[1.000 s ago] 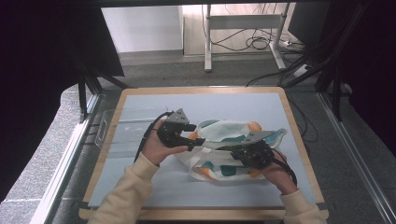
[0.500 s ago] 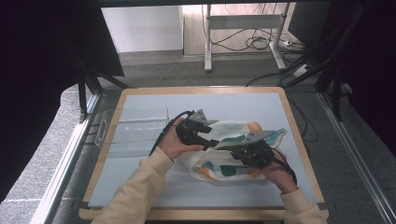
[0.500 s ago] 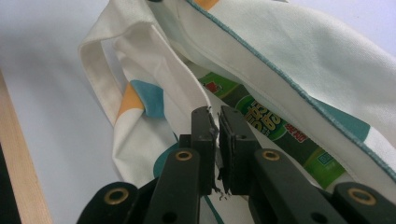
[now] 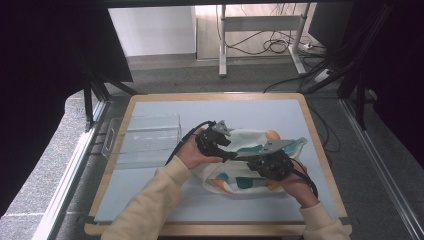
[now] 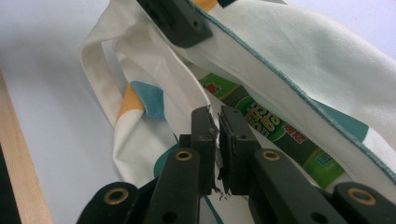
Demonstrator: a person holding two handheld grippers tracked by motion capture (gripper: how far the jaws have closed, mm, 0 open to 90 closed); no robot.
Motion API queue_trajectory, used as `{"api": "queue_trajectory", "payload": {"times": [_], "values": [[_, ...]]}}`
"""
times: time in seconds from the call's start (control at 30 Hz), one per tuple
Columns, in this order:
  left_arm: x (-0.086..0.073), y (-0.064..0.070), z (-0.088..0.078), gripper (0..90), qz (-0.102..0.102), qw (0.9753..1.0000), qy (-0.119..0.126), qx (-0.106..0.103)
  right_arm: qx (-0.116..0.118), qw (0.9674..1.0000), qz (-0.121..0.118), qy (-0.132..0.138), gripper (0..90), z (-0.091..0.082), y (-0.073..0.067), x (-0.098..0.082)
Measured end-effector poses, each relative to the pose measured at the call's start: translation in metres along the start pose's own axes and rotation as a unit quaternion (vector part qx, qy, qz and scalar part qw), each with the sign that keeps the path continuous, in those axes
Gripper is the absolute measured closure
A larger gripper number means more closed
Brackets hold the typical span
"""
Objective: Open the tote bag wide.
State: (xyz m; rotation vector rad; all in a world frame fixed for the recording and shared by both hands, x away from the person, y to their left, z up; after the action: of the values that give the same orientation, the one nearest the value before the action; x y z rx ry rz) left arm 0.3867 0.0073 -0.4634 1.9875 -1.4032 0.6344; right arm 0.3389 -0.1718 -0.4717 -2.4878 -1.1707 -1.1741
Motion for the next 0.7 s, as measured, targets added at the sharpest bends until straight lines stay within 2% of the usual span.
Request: {"api": "queue_trajectory", "payload": {"times": [0.07, 0.17, 0.23, 0.33, 0.37, 0.47, 0.7], "values": [[-0.0005, -0.0001, 0.0020, 48.4, 0.006, 1.0000, -0.006, 0.001, 0.001, 1.0000, 0.000, 0.000, 83.7, 0.0000, 0.0001, 0.0000], [-0.0015, -0.0004, 0.0030, 58.8, 0.009, 0.9998, -0.017, 0.010, 0.000, 1.0000, -0.001, 0.000, 83.7, 0.0001, -0.0004, 0.0001], [-0.0012, -0.0004, 0.0027, 63.9, 0.007, 0.9998, -0.014, 0.011, 0.000, 1.0000, -0.001, 0.000, 83.6, 0.0001, -0.0005, 0.0003], [-0.0010, 0.0006, 0.0028, 68.6, 0.011, 0.9998, -0.015, 0.003, 0.000, 1.0000, -0.001, 0.000, 83.6, 0.0001, -0.0006, 0.0004], [-0.0011, 0.0011, 0.0032, 74.1, 0.009, 0.9998, -0.015, 0.001, 0.001, 1.0000, -0.001, 0.001, 83.6, -0.0001, -0.0007, 0.0006], [-0.0011, 0.0009, 0.0036, 78.1, 0.015, 0.9997, -0.019, -0.006, 0.001, 1.0000, -0.002, 0.001, 83.6, -0.0001, -0.0007, 0.0006], [-0.0013, -0.0006, 0.0032, 84.7, 0.006, 0.9997, -0.014, -0.017, 0.002, 1.0000, -0.001, 0.001, 83.5, -0.0002, -0.0005, 0.0006]]}}
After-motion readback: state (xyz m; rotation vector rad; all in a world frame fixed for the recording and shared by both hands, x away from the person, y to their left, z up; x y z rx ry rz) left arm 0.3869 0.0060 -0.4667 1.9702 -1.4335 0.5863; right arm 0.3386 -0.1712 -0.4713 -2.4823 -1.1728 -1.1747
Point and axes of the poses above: each handheld gripper's, and its own axes: z roughly forward along the jaws, x roughly out of its top, y roughly to its right, the point moved 4 cm from there along z, roughly forward along the jaws, and after that the axes turned 14 degrees about -x, right-handed, at the moved point
